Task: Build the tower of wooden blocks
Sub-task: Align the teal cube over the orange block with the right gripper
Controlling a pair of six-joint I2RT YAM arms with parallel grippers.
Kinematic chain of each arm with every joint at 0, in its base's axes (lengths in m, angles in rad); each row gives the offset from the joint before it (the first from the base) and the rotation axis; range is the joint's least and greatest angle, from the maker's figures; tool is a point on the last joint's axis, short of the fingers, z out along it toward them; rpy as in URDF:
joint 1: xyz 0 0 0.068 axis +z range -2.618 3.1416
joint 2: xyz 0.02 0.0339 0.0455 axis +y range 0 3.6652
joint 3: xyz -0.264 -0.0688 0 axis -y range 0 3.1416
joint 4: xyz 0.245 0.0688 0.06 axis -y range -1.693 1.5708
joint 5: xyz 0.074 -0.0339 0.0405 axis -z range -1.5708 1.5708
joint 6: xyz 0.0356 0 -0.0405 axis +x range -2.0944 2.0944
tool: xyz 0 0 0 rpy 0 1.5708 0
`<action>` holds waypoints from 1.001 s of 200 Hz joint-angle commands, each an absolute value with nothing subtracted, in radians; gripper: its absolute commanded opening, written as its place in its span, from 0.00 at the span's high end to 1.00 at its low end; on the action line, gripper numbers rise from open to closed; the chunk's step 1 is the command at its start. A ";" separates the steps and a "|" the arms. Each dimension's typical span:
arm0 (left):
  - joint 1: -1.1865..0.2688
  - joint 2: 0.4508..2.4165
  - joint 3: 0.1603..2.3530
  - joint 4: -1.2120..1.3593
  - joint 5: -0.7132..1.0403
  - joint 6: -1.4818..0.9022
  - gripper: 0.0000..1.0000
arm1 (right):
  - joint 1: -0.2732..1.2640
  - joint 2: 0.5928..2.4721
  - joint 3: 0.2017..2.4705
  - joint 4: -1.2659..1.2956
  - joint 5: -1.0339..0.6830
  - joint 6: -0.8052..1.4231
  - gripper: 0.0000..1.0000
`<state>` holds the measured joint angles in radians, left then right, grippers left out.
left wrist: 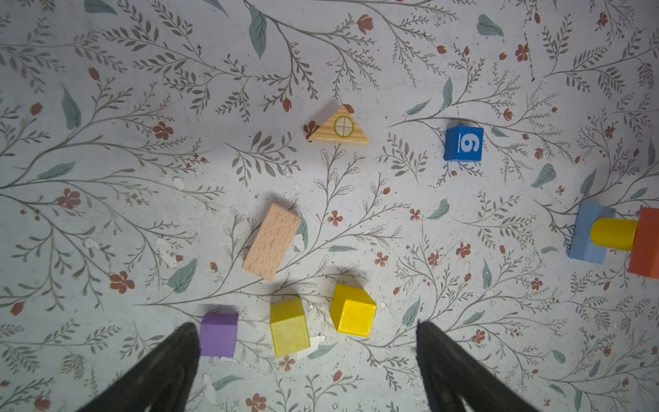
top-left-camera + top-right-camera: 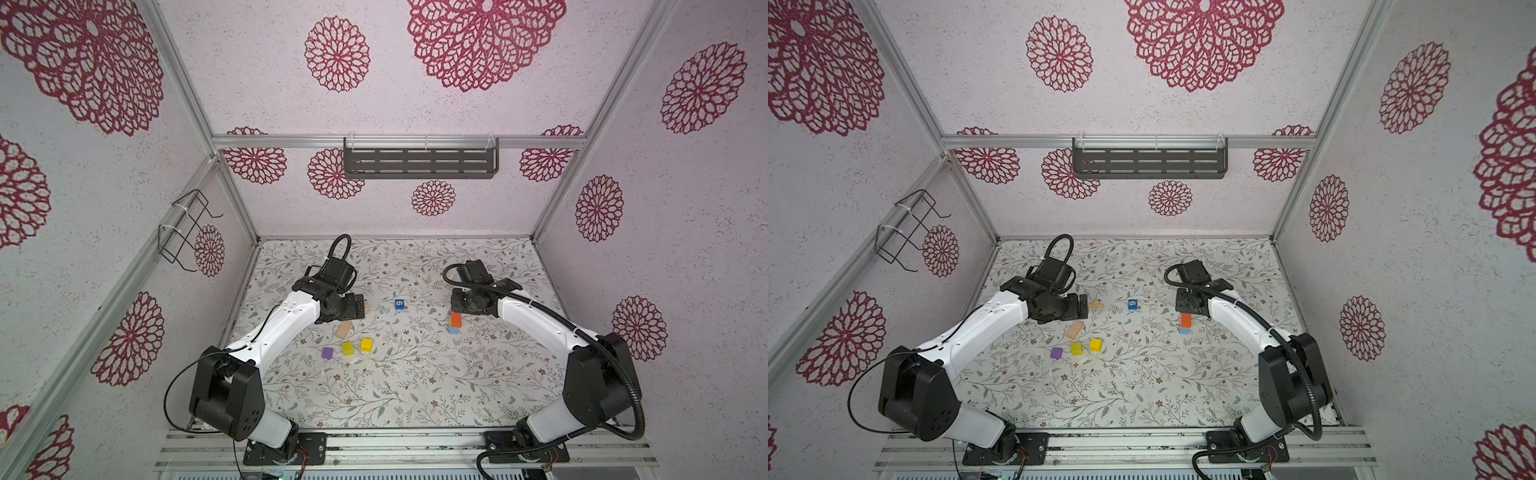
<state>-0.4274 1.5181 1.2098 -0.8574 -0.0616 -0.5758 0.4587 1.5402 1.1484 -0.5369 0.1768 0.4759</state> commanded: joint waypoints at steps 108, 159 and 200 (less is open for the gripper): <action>-0.429 1.497 1.200 -0.828 -0.051 -0.569 0.03 | 0.486 1.507 1.116 -0.485 0.267 0.519 0.78; -0.429 1.489 1.192 -0.824 -0.053 -0.570 0.03 | 0.487 1.525 1.109 -0.476 0.267 0.525 0.78; -0.427 1.489 1.192 -0.821 -0.051 -0.570 0.03 | 0.489 1.537 1.120 -0.475 0.265 0.525 0.78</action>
<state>-0.4274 1.5139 1.1965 -0.8490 -0.0563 -0.5720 0.4835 1.5368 1.1023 -0.4824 0.2398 0.5087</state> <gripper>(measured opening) 0.974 0.324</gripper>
